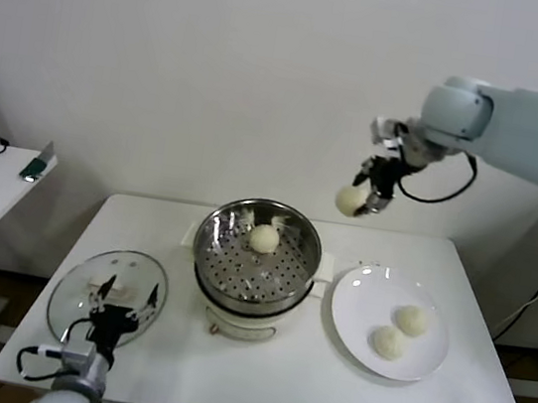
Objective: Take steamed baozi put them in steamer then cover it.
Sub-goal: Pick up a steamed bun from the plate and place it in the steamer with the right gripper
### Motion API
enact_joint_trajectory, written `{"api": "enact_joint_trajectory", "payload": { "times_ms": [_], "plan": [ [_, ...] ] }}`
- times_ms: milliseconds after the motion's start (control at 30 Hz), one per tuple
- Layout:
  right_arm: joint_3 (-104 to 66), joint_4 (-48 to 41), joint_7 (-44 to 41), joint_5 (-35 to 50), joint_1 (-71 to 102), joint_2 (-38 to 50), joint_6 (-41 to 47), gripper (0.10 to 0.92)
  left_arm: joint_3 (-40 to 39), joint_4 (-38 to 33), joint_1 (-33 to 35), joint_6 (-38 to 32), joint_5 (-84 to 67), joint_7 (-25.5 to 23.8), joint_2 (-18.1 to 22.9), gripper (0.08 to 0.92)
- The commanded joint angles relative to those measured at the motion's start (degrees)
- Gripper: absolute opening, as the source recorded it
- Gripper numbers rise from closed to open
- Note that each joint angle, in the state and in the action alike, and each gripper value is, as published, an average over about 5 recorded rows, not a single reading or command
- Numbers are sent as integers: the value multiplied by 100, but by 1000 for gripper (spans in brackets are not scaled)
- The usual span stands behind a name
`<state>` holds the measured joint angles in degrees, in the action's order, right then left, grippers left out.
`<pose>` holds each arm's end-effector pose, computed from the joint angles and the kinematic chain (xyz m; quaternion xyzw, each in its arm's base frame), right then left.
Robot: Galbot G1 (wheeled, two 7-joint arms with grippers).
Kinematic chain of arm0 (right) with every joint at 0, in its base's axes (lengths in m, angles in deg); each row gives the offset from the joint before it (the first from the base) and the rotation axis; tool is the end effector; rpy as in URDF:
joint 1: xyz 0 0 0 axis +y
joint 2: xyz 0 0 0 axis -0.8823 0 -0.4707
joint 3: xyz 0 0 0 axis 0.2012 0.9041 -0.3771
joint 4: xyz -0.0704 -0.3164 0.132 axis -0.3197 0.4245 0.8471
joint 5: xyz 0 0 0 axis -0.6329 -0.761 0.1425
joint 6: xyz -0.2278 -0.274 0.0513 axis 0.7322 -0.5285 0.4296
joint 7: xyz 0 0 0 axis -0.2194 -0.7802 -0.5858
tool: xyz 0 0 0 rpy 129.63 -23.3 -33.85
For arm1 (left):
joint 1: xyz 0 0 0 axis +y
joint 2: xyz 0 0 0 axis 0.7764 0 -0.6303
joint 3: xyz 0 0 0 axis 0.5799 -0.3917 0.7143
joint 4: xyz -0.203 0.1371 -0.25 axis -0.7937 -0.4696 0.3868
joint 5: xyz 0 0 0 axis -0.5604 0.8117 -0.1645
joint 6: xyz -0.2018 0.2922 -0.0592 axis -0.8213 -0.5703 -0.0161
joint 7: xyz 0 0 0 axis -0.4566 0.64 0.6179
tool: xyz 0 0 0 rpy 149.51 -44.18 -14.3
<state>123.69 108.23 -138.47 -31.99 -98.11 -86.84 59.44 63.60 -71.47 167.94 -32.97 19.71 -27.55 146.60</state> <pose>0.5373 0.0355 0.1097 0.5022 -0.5925 0.5575 0.2932 0.2025 0.0633 -0.3359 0.0134 -0.9906 -0.0611 0.1214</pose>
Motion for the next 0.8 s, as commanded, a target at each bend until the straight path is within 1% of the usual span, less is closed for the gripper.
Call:
{"api": "enact_joint_trajectory", "payload": {
  "times_ms": [33, 200, 533, 800],
  "plan": [
    [-781, -6, 274, 602, 129, -1385, 320, 645, -5, 2, -27, 10, -9, -5, 13, 823],
    [-809, -127, 549, 415, 928, -1748, 444, 645, 3, -23, -27, 15, -29, -5, 38, 823],
    [-665, -431, 986, -88, 2070, -1884, 652, 645, 64, -22, -29, 0, -88, 0, 26, 823],
    [-684, -658, 1363, 108, 2430, -2000, 1021, 645, 62, 13, -32, -9, -91, 0, 21, 823]
  ]
}}
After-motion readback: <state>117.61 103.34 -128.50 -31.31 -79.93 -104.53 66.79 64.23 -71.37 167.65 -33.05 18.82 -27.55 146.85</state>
